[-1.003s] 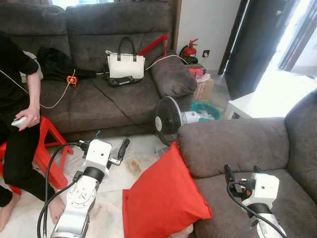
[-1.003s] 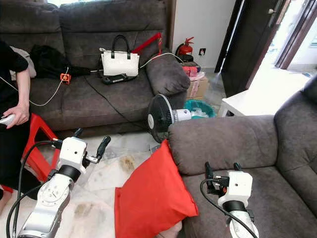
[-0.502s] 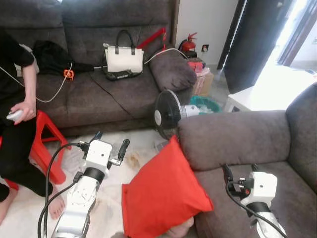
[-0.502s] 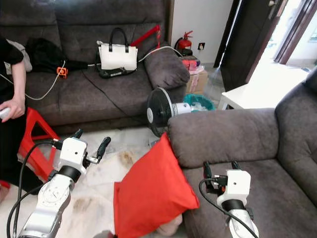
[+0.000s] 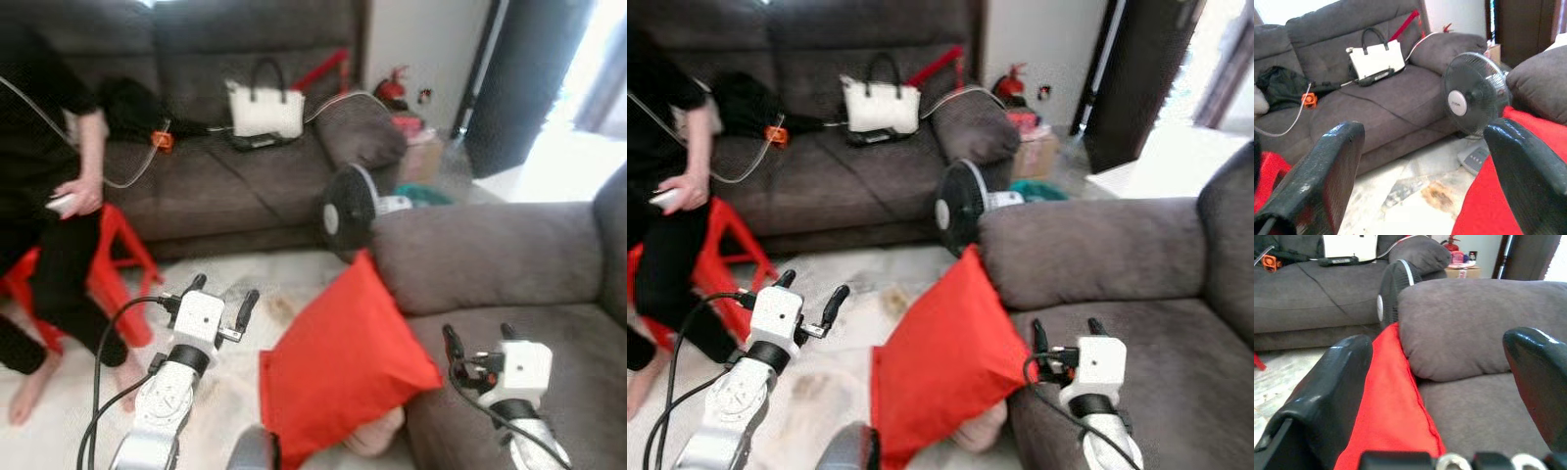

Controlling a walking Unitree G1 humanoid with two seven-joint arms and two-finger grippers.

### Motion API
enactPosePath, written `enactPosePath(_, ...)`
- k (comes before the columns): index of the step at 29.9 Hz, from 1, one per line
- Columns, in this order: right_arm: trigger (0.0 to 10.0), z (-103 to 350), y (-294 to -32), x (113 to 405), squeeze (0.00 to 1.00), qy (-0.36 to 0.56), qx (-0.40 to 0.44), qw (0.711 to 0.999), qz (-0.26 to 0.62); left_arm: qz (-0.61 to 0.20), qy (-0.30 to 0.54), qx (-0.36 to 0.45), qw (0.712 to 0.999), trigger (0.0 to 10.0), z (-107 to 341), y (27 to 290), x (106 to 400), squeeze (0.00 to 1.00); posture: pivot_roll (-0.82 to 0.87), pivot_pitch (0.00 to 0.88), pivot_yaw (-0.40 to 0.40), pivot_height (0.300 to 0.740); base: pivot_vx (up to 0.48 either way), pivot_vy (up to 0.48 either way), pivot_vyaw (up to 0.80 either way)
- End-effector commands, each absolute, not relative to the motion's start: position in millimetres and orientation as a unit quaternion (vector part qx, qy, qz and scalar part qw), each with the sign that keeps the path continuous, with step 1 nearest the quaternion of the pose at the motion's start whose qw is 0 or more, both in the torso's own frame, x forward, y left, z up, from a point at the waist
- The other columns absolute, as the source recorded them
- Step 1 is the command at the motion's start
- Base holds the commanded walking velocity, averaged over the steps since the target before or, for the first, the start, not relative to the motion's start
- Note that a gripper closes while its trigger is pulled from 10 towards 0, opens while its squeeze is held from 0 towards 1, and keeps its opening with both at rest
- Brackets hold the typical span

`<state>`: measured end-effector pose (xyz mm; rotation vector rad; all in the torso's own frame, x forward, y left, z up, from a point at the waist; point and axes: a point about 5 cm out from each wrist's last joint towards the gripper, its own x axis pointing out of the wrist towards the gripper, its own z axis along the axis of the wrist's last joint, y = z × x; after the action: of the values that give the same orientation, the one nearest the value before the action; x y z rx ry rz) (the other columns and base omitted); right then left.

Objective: Move the pillow to the sofa from floor

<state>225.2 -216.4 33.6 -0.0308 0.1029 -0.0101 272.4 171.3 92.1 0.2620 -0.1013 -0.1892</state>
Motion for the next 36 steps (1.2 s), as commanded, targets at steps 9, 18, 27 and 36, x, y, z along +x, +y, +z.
enactPosePath(9,10.0,36.7,-219.6,226.9,0.0,0.051,-0.023,0.998,-0.002,-0.101,-0.062,0.135,0.984,10.0,97.1,166.0,275.4,0.0,0.11,0.0,-0.051,0.651,0.0,0.0,0.0)
enactPosePath(18,10.0,35.2,-218.6,226.4,0.0,0.058,-0.025,0.998,0.001,-0.098,-0.06,0.134,0.984,10.0,95.6,166.1,274.8,0.0,0.11,0.0,-0.055,0.612,0.0,0.0,0.0)
enactPosePath(27,10.0,36.2,-217.4,227.4,0.0,0.052,-0.029,0.998,0.003,-0.097,-0.059,0.135,0.984,10.0,95.3,165.9,275.3,0.0,0.11,0.0,-0.057,0.587,0.0,0.0,0.0)
enactPosePath(36,10.0,38.8,-219.6,229.2,0.0,0.047,-0.029,0.998,-0.001,-0.096,-0.058,0.135,0.984,10.0,95.2,165.6,275.8,0.0,0.11,0.0,-0.06,0.587,0.0,0.0,0.0)
